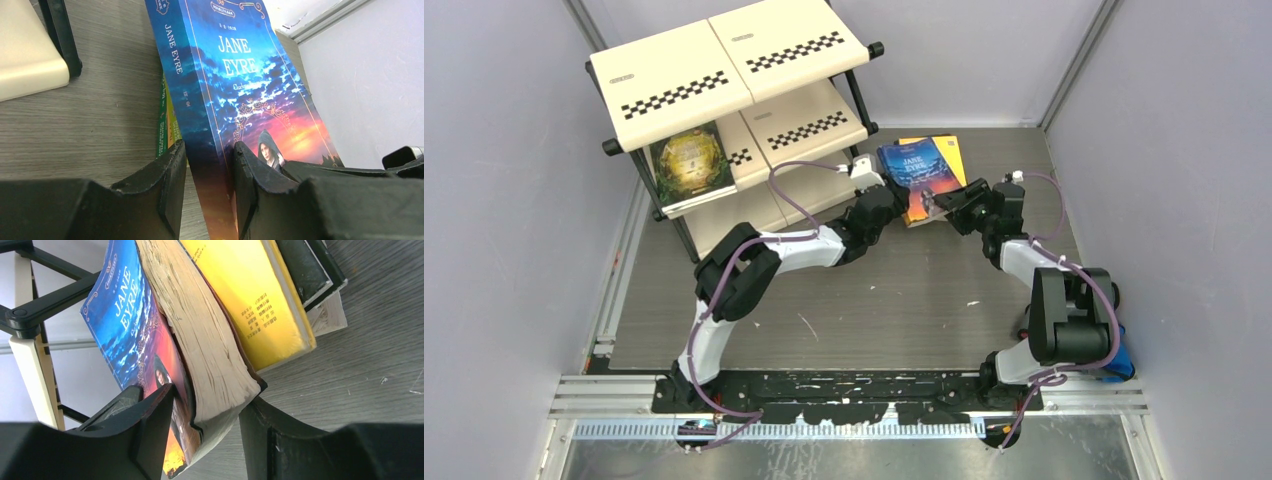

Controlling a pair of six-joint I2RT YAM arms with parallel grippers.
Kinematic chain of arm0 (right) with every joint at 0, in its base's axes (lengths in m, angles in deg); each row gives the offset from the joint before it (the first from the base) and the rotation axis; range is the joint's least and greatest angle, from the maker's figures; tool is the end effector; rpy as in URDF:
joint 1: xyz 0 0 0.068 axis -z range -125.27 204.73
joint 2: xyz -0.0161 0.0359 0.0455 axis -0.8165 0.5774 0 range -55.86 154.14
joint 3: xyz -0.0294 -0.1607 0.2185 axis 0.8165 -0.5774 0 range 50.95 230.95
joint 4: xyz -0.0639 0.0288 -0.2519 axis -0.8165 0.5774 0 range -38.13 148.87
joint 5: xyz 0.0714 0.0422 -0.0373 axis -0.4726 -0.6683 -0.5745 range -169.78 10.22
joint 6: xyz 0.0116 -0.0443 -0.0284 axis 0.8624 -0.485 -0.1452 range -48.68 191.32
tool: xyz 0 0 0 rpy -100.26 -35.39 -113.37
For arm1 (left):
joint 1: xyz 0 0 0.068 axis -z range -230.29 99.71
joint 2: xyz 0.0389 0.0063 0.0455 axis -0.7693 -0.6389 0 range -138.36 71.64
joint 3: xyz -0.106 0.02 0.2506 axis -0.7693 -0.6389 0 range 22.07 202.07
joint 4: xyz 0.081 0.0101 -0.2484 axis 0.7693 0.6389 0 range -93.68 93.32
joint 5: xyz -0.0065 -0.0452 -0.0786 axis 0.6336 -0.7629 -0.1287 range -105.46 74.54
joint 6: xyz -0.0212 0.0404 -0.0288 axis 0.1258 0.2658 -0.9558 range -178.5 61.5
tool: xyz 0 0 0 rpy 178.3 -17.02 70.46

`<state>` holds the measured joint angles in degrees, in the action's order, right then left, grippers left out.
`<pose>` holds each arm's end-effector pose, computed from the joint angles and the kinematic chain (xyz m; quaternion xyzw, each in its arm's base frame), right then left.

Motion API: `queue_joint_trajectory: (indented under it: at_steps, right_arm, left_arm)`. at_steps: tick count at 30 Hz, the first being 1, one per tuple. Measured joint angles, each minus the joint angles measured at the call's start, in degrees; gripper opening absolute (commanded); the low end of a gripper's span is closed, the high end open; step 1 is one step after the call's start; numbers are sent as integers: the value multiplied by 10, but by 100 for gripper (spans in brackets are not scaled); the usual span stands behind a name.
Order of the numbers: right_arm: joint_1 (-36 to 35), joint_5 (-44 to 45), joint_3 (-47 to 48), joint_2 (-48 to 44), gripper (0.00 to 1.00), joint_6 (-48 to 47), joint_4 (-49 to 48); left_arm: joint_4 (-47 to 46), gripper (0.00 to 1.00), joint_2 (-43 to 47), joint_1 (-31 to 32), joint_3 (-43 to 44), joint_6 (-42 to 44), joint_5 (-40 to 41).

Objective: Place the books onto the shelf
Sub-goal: Pick up the book from the center of the board.

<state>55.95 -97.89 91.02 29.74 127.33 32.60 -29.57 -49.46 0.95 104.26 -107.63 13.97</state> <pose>0.3112 0.0044 0.1963 0.3286 0.7760 0.3586 0.4015 0.3186 -0.3688 0.2086 -0.1441 0.7599 -0.3350 0.5381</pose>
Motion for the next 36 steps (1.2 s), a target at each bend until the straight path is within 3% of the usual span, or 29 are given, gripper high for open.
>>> queue_joint_trajectory:
  at_steps: [11,18,36]
  right_arm:
    - [-3,-12,-19,-40,29,14,4]
    - [-5,-6,-30,-70,2,12,18]
    - [-7,11,-52,-143,1,9,58]
  left_arm:
    - [5,45,23,0,-31,-1,-4]
    - [9,51,38,5,-53,2,-5]
    - [13,54,143,13,-138,19,10]
